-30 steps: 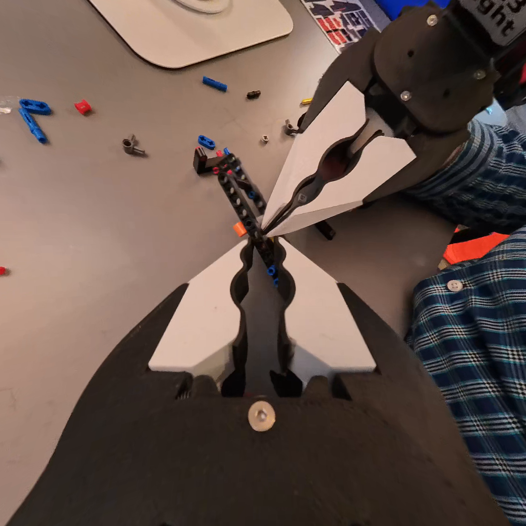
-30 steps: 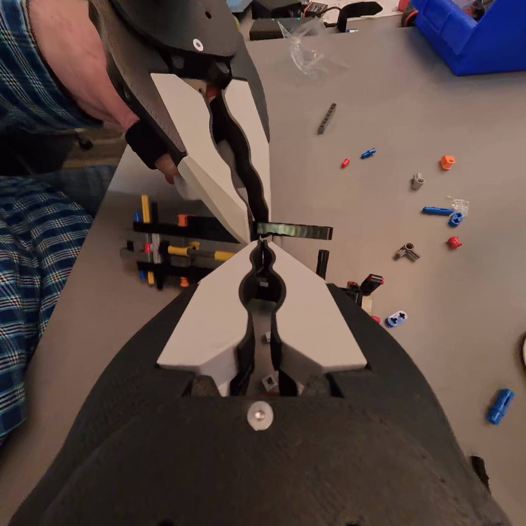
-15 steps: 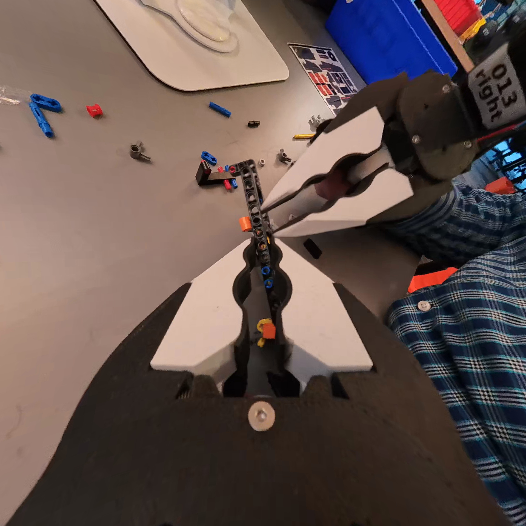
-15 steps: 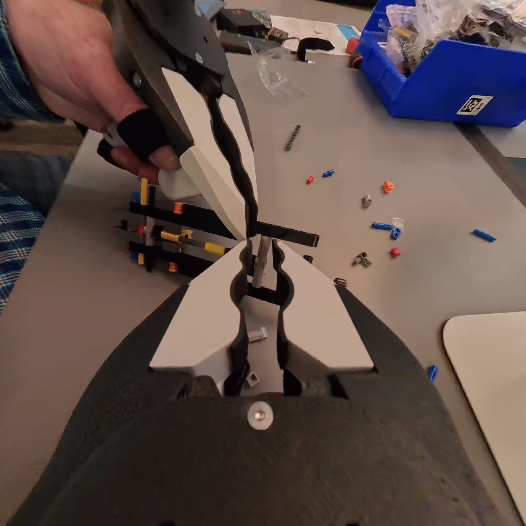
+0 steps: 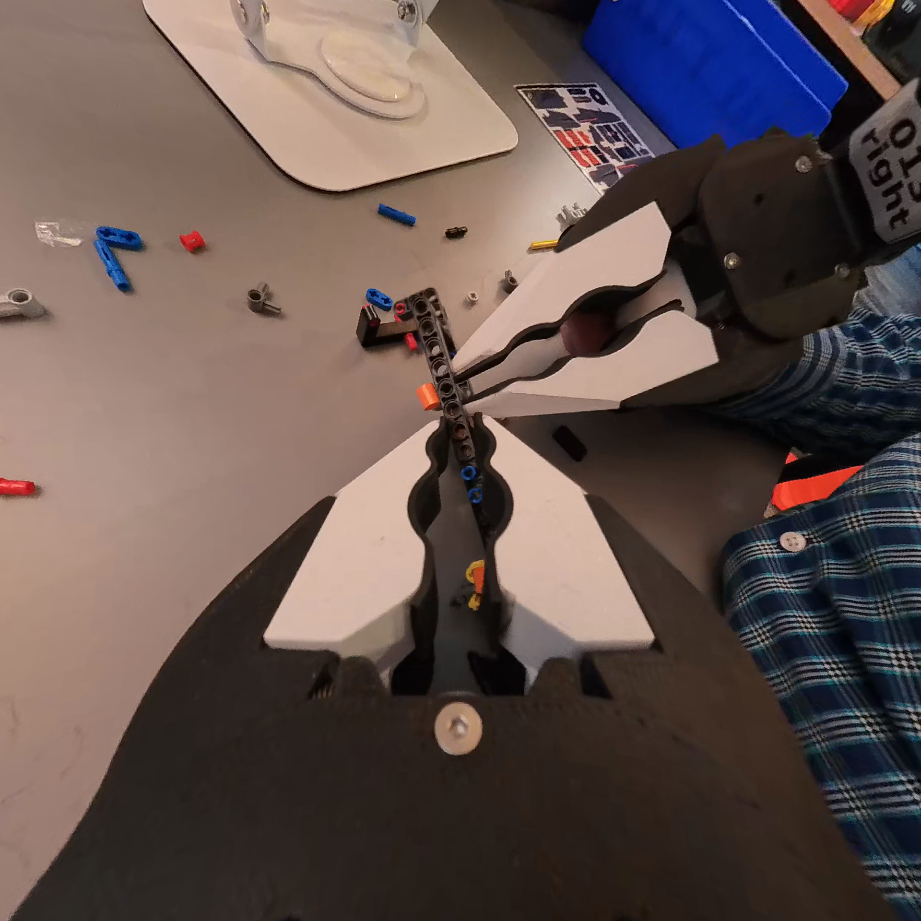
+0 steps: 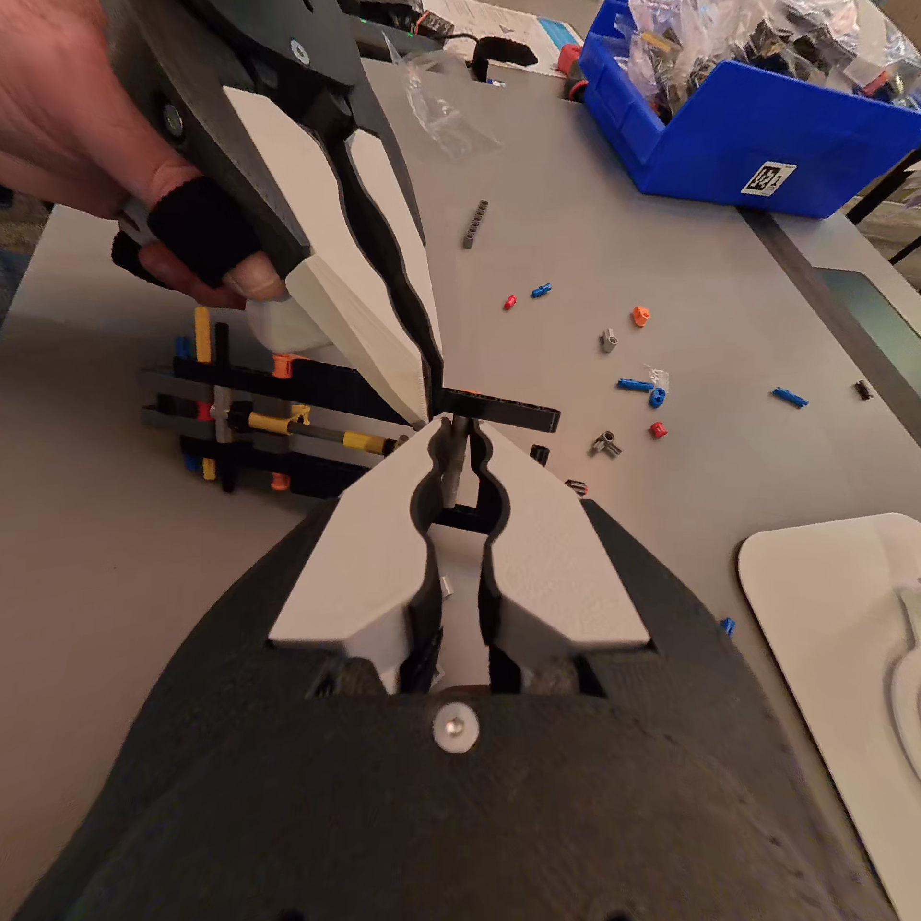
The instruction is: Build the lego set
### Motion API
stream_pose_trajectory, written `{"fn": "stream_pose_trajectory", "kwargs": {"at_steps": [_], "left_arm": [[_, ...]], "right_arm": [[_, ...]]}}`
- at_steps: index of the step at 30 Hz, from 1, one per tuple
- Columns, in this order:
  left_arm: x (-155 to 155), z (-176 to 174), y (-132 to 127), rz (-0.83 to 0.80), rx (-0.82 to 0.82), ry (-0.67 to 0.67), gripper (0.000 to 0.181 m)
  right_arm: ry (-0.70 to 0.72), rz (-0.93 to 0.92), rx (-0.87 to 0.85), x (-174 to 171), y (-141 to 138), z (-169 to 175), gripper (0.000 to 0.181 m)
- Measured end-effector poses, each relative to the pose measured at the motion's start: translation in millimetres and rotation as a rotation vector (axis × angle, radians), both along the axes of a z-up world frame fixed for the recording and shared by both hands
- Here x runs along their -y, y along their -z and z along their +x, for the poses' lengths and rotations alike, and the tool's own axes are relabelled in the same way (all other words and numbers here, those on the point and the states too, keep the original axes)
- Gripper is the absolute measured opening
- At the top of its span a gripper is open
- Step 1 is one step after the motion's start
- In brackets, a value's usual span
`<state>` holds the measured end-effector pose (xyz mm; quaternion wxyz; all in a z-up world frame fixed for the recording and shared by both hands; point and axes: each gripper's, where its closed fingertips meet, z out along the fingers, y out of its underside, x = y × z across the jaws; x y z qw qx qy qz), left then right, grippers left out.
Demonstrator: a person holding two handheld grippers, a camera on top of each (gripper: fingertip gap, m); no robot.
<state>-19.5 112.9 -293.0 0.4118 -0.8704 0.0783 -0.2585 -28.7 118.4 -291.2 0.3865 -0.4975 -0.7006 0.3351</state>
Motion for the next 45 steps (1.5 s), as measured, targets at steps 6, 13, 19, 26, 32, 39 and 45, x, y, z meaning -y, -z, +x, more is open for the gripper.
{"fn": "stream_pose_trajectory", "kwargs": {"at_steps": [6, 13, 19, 26, 32, 39, 45], "left_arm": [[-0.1, -1.5, 0.0, 0.037, 0.006, -0.026, 0.007], [1.4, -10.6, -9.4, 0.088, 0.085, -0.078, 0.007], [6.1, -9.2, -5.2, 0.063, 0.101, -0.055, 0.007], [3.9, -11.4, -5.5, 0.064, 0.159, -0.055, 0.007], [1.8, -26.1, -20.3, 0.135, 0.273, -0.128, 0.006], [-0.6, -26.1, -29.5, 0.188, 0.358, -0.148, 0.005], [-3.3, -15.7, -31.6, 0.191, 0.35, -0.117, 0.006]], "right_arm": [[0.012, 0.039, 0.006, -0.7, 1.1, -1.0, 0.004], [0.014, 0.058, 0.02, -2.6, 8.3, 0.8, 0.004], [-0.006, 0.049, 0.009, 3.2, 5.0, -2.7, 0.004], [-0.031, -0.035, -0.008, 0.6, -0.3, -4.5, 0.008], [-0.086, -0.169, -0.07, 11.0, -22.3, 8.4, 0.02], [-0.116, -0.234, -0.071, 30.9, -22.5, 3.7, 0.025], [-0.054, -0.088, -0.071, 26.1, -14.4, -7.6, 0.038]]}}
